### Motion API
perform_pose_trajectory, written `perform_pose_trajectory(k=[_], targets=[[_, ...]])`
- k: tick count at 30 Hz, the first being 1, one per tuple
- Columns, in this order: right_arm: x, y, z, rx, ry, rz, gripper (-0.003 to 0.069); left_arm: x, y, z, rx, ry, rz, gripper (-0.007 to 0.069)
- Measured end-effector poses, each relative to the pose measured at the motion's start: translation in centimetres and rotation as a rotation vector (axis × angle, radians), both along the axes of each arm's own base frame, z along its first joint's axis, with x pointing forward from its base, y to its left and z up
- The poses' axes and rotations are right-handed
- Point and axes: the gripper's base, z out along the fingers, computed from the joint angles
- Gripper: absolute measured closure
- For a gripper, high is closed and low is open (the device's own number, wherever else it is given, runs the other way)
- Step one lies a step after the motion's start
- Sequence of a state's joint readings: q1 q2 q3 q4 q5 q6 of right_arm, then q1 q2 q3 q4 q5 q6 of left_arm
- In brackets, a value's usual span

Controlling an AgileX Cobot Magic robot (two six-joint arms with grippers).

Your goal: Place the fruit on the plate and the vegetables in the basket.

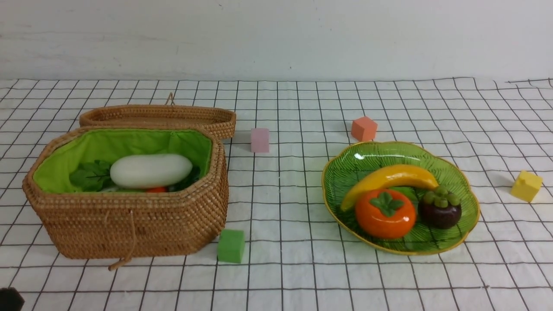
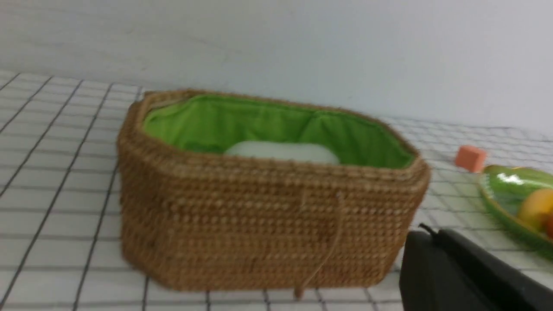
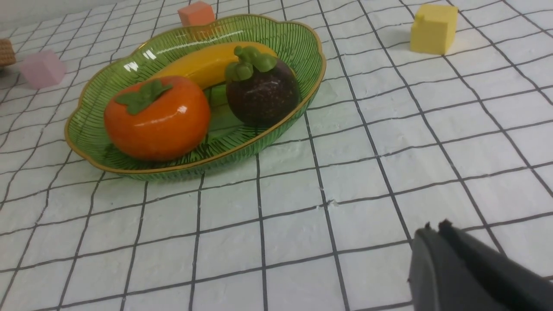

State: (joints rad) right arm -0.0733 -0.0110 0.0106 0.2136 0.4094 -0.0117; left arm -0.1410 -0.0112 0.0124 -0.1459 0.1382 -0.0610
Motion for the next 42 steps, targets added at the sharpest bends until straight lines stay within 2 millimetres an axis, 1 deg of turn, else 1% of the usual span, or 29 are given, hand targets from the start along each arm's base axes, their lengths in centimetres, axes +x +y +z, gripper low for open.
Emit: perform_pose_trajectory(k=[3,4,5,7,12,42], targets=[[0.0,0.0,0.0,0.0,0.0,0.0,0.0648,-0.1,0.0,-1.5,0.012,0.135,0.001,0.0637],[0.0,0.0,0.0,0.0,0.0,0.0,0.0648,-0.1,0.0,-1.6,0.014,0.146,0.0,0.0637],[0.0,0.0,0.0,0.001,-0.001,0.0,0.0648,-0.3,0.0,-2.4,0.015,0.224,0.001,0.0637],[0.0,0.0,0.0,0.001,-0.001,0.0,0.0648,-0.4,0.0,-2.8,-0.001,0.267,0.005,0.0637],[0.0,0.0,0.0,0.001,-0.001,0.0,0.0644,-0.4,0.0,-2.8,-0.063,0.28,0.019,0.0637],[0.0,0.0,0.0,0.0,-0.001,0.001,0.0613,-0.4,0.0,-2.8,-0.07,0.279,0.022,0.0636]])
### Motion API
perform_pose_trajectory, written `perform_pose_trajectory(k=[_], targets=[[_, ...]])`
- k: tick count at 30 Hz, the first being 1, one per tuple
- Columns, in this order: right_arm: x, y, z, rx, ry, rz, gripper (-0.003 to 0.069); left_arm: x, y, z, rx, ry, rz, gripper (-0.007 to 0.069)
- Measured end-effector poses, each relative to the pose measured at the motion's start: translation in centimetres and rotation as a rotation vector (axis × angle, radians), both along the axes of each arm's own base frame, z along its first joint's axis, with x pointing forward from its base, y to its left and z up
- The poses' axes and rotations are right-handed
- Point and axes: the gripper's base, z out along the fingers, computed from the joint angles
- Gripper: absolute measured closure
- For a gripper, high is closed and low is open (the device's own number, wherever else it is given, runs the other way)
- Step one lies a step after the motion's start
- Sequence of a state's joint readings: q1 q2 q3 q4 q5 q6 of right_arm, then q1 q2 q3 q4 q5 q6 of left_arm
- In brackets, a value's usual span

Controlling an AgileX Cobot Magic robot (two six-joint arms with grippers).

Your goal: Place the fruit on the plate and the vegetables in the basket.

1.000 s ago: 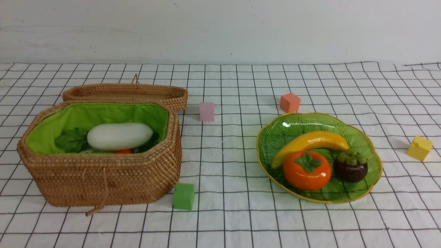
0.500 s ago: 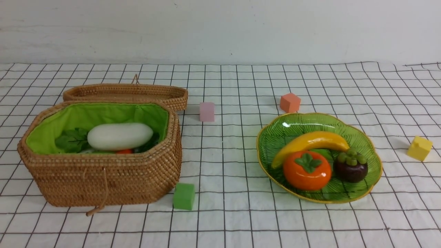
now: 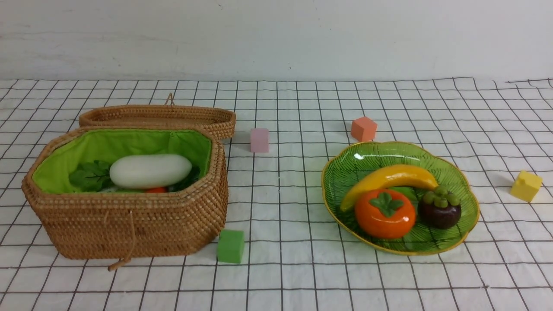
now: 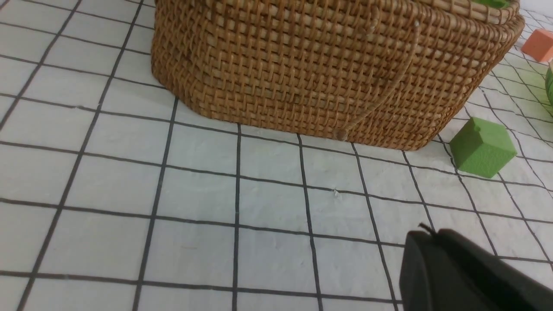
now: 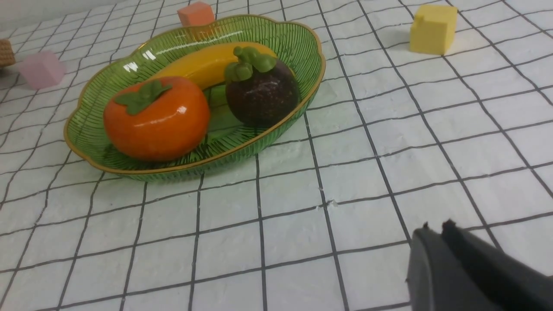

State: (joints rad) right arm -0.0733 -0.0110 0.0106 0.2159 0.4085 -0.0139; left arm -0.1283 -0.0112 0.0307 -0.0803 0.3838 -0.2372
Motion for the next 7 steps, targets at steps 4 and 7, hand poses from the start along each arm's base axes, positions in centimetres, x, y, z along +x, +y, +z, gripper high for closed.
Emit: perform_pose_trajectory(k=[4,7], targets=[[0.0,0.0,0.0,0.0,0.0,0.0,0.061,0.0,0.0,0.0,0.0,0.0,0.0,0.0631],[0.0,0.0,0.0,0.0,0.0,0.0,0.0606,0.0,0.0,0.0,0.0,0.0,0.0,0.0629]])
